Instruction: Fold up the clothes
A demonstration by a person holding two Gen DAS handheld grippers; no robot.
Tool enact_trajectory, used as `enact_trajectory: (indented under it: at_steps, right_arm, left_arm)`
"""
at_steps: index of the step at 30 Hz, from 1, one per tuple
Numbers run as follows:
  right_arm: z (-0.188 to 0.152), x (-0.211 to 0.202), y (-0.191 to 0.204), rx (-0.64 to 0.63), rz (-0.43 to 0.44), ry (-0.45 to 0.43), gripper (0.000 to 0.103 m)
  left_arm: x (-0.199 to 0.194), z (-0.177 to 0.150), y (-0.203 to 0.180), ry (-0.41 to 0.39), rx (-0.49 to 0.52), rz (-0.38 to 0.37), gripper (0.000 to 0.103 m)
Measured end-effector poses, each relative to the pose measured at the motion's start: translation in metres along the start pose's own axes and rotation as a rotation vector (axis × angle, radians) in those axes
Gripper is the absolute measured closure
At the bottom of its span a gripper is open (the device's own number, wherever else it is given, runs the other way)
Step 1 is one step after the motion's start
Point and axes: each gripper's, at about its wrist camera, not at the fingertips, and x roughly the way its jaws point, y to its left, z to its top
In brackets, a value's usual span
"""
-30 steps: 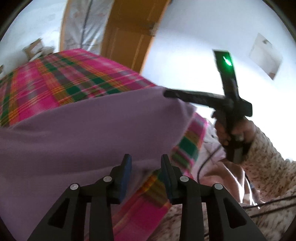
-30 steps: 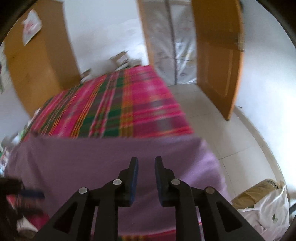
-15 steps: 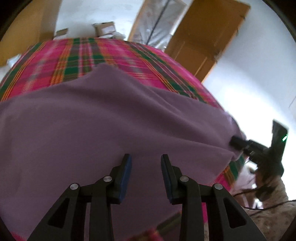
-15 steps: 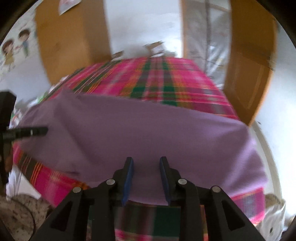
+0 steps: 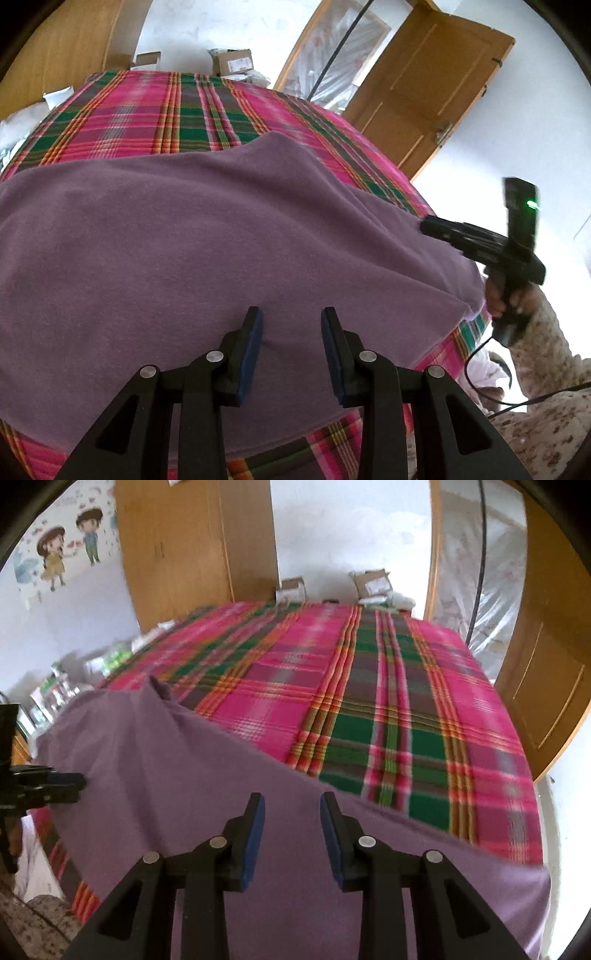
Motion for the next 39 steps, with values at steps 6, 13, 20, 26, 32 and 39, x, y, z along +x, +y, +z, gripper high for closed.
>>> enact_trajectory:
  at_steps: [6, 13, 20, 26, 32, 39]
  right_arm:
    - [0.018, 0.031, 0.019, -0.149, 0.006, 0.062, 0.070]
    - [0.024, 0.039, 0.031, -0.208, 0.062, 0.101, 0.080]
    - [0.033, 0.032, 0.024, -0.157, 0.034, 0.049, 0.100]
    - [0.037, 0.054, 0.021, -0.128, -0.003, 0.098, 0.099]
    - [0.051, 0.053, 0.018, -0.092, 0.007, 0.156, 0.096]
    - [0.082, 0.016, 0.027, -0.092, 0.121, 0.070, 0.087]
  left_arm:
    - [0.000, 0.006, 0.007, -0.006, -0.022, 0.020, 0.069]
    - [-0.002, 0.015, 0.022, -0.019, -0.070, 0.007, 0.069]
    - [-0.004, 0.017, 0.028, -0.023, -0.088, 0.011, 0.069]
    - [-0.009, 0.016, 0.036, -0.031, -0.105, 0.006, 0.069]
    - [-0.014, 0.022, 0.046, -0.034, -0.116, 0.028, 0.069]
    - [-0.017, 0.033, 0.058, -0.038, -0.123, 0.092, 0.069]
